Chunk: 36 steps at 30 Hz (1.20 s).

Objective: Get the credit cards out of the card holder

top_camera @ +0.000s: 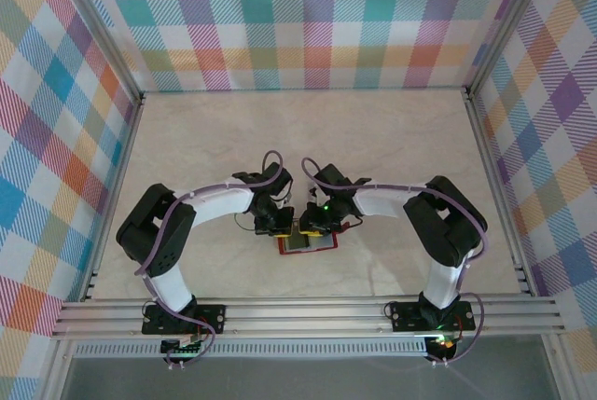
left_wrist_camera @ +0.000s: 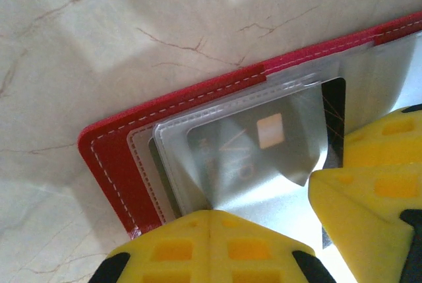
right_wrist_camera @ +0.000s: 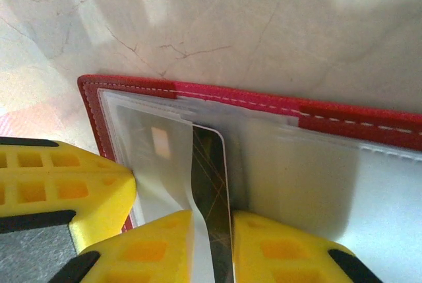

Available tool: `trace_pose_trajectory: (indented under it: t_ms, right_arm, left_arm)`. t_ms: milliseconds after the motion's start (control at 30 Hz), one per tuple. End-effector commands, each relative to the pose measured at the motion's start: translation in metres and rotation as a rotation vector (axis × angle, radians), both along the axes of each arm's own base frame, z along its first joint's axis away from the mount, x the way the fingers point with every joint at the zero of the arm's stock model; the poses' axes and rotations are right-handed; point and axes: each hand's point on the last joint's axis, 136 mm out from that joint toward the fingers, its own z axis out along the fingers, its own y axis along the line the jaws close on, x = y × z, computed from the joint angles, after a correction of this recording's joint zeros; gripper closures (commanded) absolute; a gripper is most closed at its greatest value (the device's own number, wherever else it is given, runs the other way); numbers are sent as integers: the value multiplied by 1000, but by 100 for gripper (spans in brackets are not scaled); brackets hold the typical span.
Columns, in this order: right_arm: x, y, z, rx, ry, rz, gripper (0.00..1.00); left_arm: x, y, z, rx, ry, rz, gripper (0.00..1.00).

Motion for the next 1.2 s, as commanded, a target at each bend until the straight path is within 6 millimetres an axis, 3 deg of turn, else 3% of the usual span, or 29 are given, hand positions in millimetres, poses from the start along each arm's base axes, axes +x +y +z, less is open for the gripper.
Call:
trace_pose_trajectory:
  t_ms: [0,400,767,1167]
  right_arm:
    - [-1,3,10,62,-2,-12,78]
    - [3,8,34,212,-48,-32,82]
    - [0,2,31,195,-43,-36,89]
    - [2,-21,30,116,-66,-57,89]
  left_arm:
    - [-16,33,-35,196,39,-32,99]
    - [-16,41,-37,249,30,-44,99]
    - [-16,39,-37,245,31,-45,99]
    - [-14,43,-32,258,7,-40,99]
